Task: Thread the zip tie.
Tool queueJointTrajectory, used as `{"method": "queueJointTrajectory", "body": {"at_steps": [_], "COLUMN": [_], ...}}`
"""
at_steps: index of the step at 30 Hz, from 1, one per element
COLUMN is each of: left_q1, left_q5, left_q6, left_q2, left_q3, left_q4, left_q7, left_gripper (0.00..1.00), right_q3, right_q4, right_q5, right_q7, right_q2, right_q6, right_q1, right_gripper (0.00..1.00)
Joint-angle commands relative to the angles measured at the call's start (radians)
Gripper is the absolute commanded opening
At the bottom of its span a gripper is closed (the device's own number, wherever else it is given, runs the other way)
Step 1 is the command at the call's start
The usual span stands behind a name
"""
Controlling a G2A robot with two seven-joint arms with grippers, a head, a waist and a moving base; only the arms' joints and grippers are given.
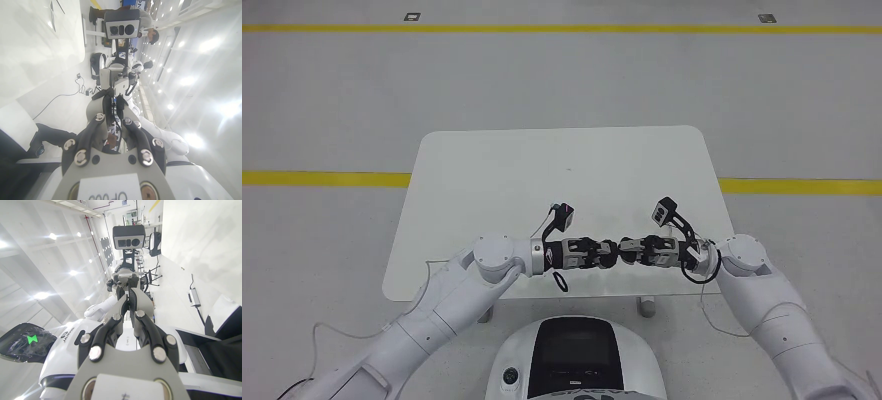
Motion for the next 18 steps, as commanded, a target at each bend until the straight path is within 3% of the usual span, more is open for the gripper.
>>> {"method": "queueJointTrajectory", "body": {"at_steps": [1,4,14,16,18], "left_q1": [0.0,0.0,-0.003,-0.004,-0.003], "left_q5": [0.001,0.003,0.001,0.0,0.0], "left_q6": [0.001,0.004,0.003,0.001,-0.001], "left_q2": [0.0,0.0,-0.002,-0.002,-0.003], "left_q3": [-0.001,-0.001,0.003,0.004,0.003], "left_q4": [-0.001,-0.002,0.005,0.006,0.007], "left_q7": [0.0,0.0,-0.008,-0.007,-0.005], "left_gripper": [0.09,0.0,0.0,0.0,0.0], "right_q3": [-0.001,-0.002,-0.004,0.001,0.009], "right_q4": [0.0,-0.001,0.0,0.003,0.005], "right_q5": [-0.001,-0.005,-0.005,0.001,0.004], "right_q7": [-0.001,-0.003,-0.004,-0.01,-0.017], "right_q2": [0.0,0.001,0.002,0.003,0.004], "right_q6": [0.001,0.001,0.003,0.005,0.005], "right_q1": [0.001,0.002,0.004,0.004,0.003], "right_gripper": [0.0,0.0,0.0,1.0,1.0]}}
